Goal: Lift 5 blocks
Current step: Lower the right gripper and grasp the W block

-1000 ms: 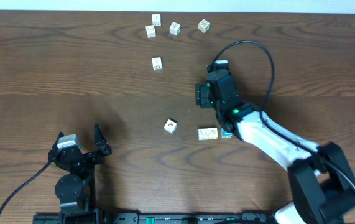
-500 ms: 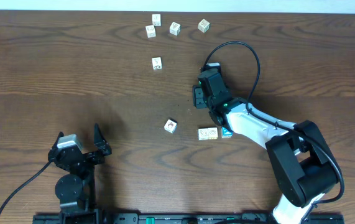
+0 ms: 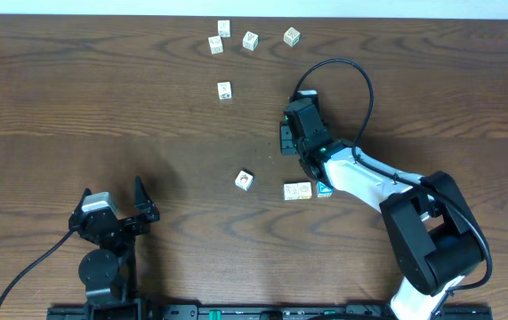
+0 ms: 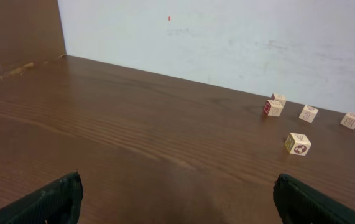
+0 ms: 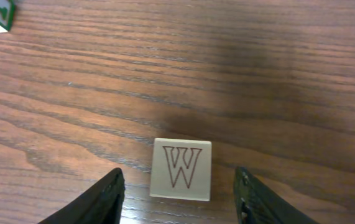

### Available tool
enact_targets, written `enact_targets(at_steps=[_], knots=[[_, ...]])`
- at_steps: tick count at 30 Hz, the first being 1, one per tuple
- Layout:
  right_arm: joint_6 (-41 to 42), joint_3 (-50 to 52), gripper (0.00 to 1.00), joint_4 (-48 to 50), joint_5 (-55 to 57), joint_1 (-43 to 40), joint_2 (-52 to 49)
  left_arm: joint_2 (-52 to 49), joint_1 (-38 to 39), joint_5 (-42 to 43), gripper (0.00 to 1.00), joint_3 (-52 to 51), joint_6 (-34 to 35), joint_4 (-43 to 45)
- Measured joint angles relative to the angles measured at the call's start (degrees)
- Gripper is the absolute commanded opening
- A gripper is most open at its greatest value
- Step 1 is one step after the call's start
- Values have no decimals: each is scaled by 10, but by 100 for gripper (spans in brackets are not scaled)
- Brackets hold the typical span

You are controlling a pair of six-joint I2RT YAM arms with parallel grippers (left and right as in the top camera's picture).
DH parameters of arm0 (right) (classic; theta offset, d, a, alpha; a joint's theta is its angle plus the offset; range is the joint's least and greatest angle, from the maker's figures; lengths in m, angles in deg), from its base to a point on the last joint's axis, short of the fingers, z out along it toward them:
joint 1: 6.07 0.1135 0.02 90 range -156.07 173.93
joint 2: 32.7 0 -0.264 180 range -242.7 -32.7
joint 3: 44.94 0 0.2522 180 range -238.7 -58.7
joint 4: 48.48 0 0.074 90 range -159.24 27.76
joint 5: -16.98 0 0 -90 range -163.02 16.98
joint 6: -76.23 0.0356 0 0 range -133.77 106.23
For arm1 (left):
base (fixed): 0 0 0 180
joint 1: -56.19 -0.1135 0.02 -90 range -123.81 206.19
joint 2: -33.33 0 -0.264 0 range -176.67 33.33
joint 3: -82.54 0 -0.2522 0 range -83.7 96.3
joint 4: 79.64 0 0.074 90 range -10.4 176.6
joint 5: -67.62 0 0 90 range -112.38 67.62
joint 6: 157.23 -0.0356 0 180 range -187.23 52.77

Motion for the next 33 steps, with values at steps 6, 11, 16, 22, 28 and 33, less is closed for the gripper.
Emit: enact_targets(at_steps=[6, 11, 16, 22, 28, 33], knots=[[10, 0, 50, 1, 10, 0, 0, 0, 0, 0, 98, 0, 0, 0], [32, 0, 50, -2, 21, -5, -1, 0, 0, 0, 98, 0, 0, 0], [51, 0, 55, -2, 18, -12, -1, 0, 0, 0, 98, 0, 0, 0], [50, 0, 57, 3, -12, -12, -2, 0, 0, 0, 98, 0, 0, 0], [33, 0, 56, 12, -47, -13, -2, 0, 0, 0, 98, 0, 0, 0], [26, 0, 55, 17, -46, -24, -5, 0, 0, 0, 98, 0, 0, 0]])
